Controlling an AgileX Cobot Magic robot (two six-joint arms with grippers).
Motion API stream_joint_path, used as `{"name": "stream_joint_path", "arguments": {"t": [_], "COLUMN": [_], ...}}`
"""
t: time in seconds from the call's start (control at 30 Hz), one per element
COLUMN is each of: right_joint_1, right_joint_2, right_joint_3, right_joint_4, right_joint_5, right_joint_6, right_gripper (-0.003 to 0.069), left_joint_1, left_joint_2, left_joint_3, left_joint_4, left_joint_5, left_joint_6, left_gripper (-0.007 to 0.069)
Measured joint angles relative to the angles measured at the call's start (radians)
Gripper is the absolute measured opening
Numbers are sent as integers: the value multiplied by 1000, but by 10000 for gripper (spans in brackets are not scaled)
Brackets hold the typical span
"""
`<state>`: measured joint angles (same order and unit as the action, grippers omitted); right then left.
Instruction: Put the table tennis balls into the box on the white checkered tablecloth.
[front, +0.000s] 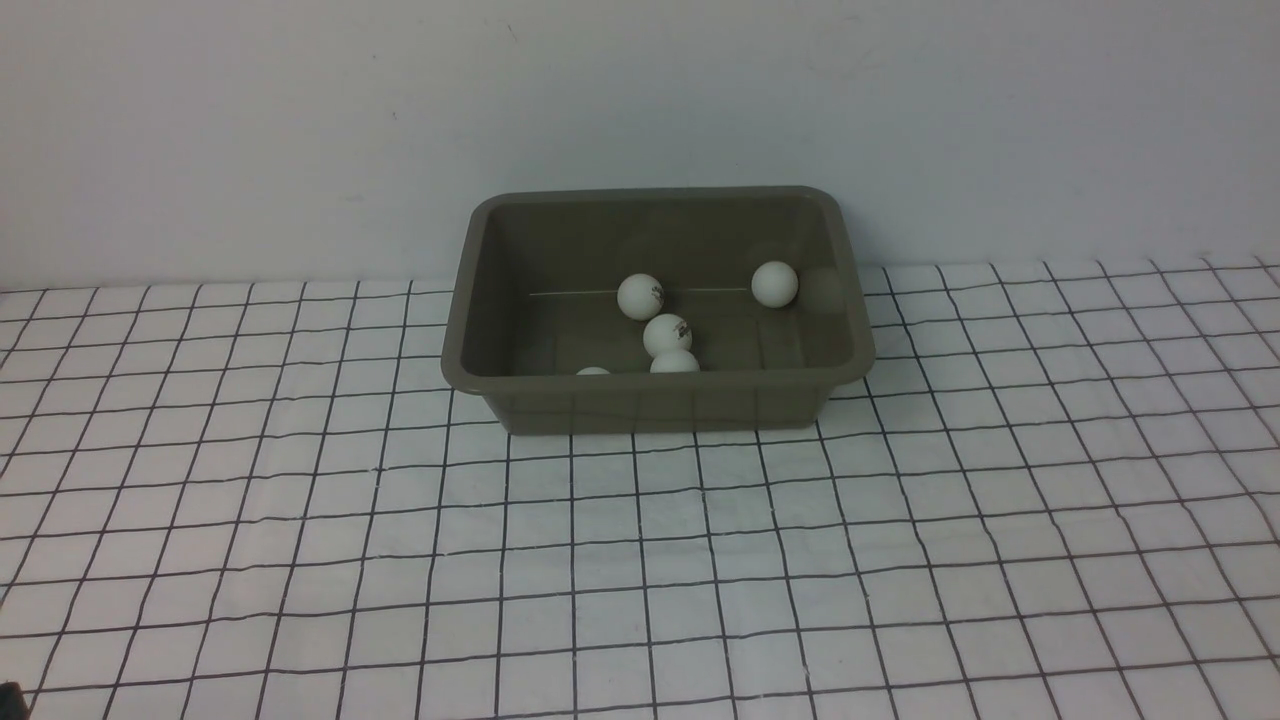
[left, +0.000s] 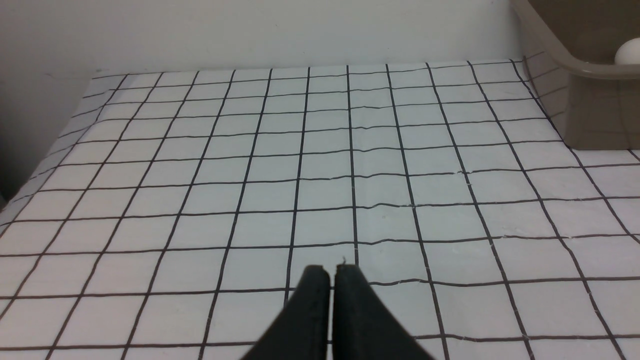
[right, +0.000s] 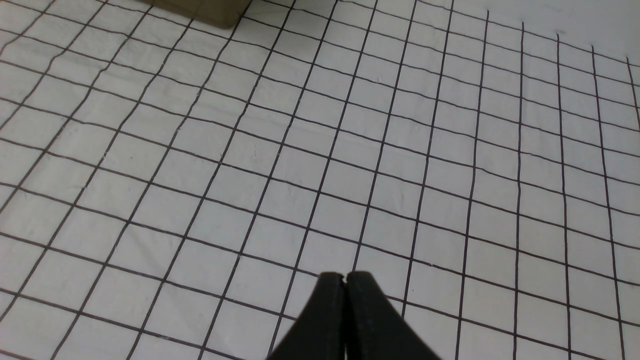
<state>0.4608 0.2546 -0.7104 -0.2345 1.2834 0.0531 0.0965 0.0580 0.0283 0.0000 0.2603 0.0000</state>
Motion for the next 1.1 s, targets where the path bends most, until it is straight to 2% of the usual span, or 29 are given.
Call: {"name": "stream_joint_path", "arguments": {"t": [0.27,0.37,0.4,0.43,0.5,0.57,0.7,0.9,1.1], "right_joint_1": [-14,-130,-140,-240,-309,-421,-499,-530,-517], "right_joint_2": [0,0,0,0,0,-11,-66,-212,-264], "right_joint_3": [0,1,1,2,8,50,185,480,665], "right_joint_4": [-25,-5,-3,33,67,146,235,279,282], "right_joint_5": [-3,-100,-111,-238,-341,-482,-635,-851,-931], "right_joint_6": [2,3,3,4,4,4,5,6,6], "right_gripper": [-17,-17,-17,-17,-17,-17,-17,-17,-17], "left_joint_1": [0,0,0,0,0,0,0,0,0], "left_joint_2": [0,0,0,0,0,0,0,0,0], "left_joint_3": [0,0,0,0,0,0,0,0,0], "left_joint_4": [0,0,0,0,0,0,0,0,0], "left_joint_5": [0,0,0,0,1,1,1,1,1], "left_joint_6": [0,0,0,0,0,0,0,-5,-5], "left_gripper": [-4,-4,-4,-4,-4,-4,-4,-4,-4]}}
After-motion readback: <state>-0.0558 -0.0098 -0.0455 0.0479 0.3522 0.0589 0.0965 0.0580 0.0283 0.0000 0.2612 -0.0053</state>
